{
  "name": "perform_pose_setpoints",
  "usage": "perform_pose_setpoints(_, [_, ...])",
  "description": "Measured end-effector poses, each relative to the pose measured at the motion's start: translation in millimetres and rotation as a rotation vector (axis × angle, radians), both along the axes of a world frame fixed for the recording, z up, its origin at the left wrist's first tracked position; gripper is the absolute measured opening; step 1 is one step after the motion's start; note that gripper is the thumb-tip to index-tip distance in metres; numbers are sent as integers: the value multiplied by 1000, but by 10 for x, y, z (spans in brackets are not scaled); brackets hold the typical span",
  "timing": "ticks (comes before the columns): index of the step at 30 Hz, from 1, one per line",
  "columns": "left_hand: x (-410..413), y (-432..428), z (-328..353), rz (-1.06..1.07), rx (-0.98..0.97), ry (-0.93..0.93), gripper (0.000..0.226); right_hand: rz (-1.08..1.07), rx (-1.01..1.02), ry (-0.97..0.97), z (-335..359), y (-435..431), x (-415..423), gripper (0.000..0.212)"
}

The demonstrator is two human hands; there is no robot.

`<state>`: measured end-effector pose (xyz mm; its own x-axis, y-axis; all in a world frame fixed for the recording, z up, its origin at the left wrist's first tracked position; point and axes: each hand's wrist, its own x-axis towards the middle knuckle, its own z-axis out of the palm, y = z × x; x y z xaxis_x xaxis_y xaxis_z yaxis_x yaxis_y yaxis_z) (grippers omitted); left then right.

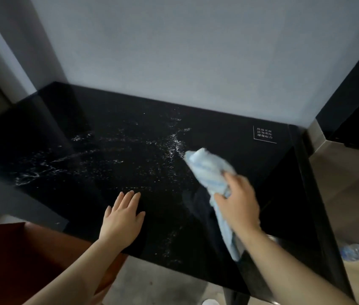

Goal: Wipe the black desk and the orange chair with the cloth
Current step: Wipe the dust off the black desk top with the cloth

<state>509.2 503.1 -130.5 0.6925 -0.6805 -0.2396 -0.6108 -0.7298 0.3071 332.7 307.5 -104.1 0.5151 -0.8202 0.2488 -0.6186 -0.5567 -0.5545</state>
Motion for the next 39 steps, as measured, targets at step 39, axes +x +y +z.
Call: perform_pose_setpoints(39, [497, 905, -341, -327, -89, -144, 61, -519, 76, 199, -190, 1093, -220, 56])
